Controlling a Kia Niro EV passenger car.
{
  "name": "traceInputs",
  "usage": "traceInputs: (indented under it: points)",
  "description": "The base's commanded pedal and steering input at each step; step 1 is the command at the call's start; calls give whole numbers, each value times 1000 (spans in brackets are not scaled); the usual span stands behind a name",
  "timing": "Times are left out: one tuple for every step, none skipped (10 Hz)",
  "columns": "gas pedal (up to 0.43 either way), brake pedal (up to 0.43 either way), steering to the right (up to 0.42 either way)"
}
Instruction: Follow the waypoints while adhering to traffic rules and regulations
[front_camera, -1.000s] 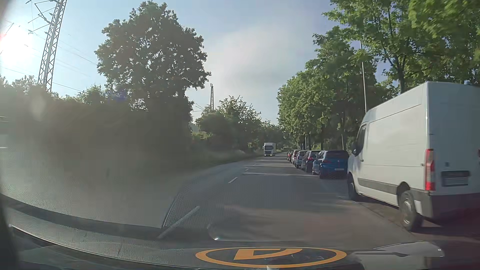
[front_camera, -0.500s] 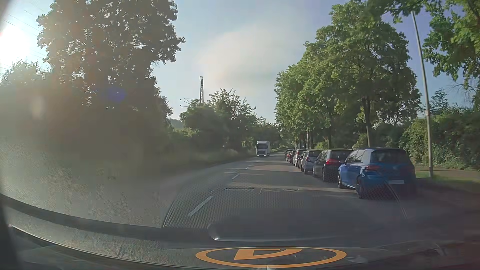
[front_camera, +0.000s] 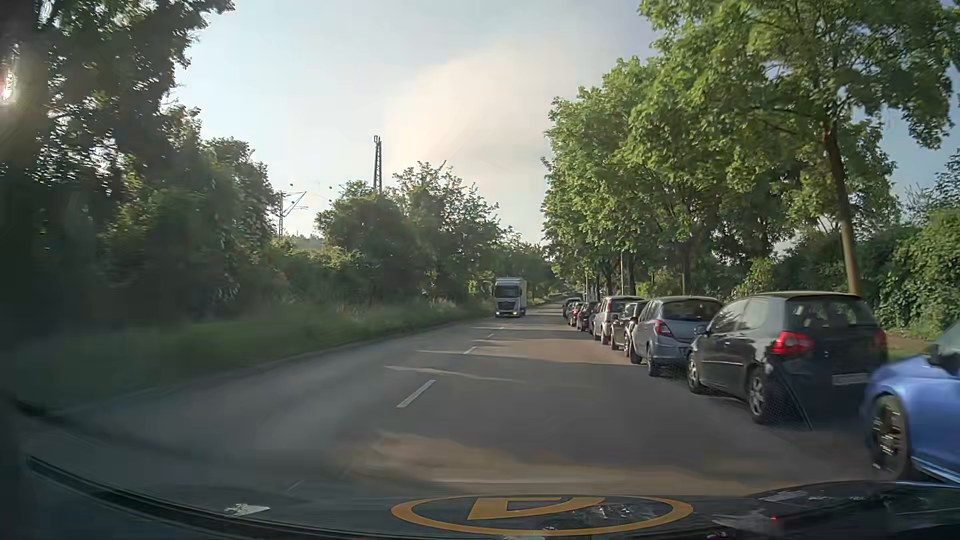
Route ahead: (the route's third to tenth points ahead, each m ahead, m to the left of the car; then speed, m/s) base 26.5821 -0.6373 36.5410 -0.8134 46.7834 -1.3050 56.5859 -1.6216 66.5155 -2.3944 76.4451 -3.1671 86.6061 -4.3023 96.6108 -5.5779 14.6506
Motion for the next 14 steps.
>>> traceInputs:
  points:
    - [209,0,12]
    - [197,0,12]
    - [197,0,12]
    - [189,0,11]
    - [197,0,10]
    - [189,0,7]
    - [189,0,6]
    - [189,0,5]
    - [189,0,4]
    - [189,0,2]
    - [189,0,-1]
    - [189,0,-1]
    - [189,0,-2]
    - [189,0,-1]
